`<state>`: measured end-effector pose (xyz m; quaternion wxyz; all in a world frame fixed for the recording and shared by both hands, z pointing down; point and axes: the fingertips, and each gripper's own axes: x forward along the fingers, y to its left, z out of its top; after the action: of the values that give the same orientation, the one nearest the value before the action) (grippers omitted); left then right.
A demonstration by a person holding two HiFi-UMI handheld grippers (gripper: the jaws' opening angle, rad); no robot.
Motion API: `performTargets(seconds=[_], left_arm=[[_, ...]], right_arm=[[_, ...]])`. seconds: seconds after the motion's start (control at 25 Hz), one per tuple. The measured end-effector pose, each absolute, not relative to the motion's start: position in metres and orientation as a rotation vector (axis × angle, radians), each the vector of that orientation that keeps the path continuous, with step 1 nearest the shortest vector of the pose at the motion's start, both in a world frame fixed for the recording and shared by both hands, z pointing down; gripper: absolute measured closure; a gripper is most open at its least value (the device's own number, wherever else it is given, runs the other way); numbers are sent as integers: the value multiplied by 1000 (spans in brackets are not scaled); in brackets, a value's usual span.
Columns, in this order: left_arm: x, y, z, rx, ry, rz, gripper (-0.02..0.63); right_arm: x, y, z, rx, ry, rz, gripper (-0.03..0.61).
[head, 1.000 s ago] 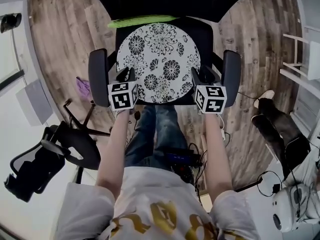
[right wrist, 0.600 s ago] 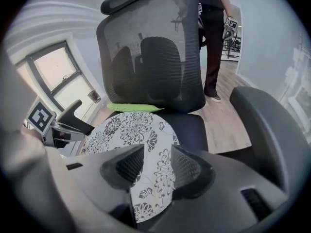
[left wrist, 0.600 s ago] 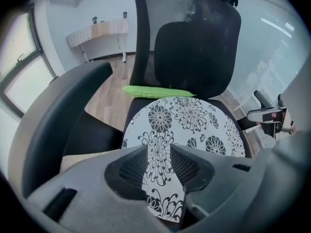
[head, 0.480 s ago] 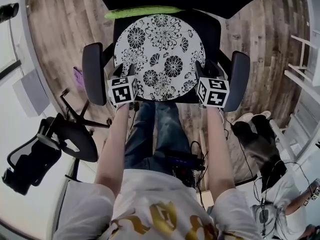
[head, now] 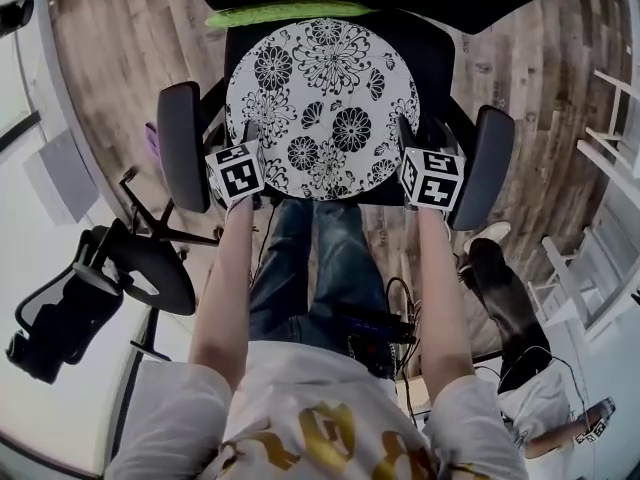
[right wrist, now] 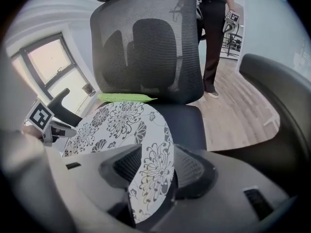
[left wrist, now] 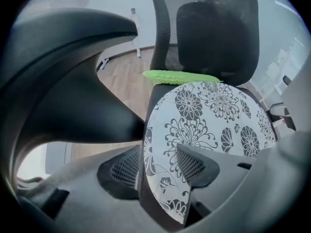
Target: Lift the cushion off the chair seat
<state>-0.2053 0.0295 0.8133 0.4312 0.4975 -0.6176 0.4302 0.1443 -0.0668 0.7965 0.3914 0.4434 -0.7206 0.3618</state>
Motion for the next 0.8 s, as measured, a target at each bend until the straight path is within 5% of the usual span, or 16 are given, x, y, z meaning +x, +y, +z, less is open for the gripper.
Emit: performTargets(seconds=[0.8], left_arm=[[-207, 30, 843, 1187, -1502, 1180, 399]], right_arm=[[153, -72, 847, 1045, -1714, 859, 365]])
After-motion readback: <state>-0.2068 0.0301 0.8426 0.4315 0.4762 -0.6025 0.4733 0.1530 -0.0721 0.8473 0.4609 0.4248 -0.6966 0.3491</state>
